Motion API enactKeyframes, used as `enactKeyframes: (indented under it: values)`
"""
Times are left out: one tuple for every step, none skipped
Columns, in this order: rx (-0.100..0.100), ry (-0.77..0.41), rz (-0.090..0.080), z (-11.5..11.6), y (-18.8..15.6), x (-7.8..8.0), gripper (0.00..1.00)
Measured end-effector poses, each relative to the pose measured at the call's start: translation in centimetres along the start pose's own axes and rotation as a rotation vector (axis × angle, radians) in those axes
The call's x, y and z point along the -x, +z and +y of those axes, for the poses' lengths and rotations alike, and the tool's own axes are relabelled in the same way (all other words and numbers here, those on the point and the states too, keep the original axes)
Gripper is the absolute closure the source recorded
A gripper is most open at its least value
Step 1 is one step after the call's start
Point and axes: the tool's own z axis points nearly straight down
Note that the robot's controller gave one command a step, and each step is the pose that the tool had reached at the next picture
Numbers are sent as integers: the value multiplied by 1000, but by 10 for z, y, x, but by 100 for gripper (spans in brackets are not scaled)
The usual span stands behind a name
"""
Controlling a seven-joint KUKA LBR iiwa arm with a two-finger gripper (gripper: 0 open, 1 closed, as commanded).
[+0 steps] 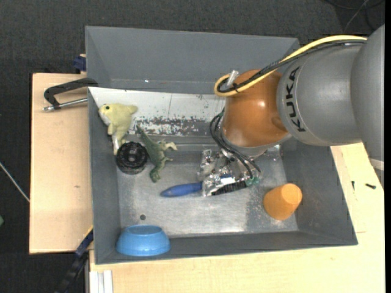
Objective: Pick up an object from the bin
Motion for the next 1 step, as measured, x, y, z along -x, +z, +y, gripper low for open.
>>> enactKeyframes:
  values:
    - [-3,-267,-8,-9,-98,-13,100]
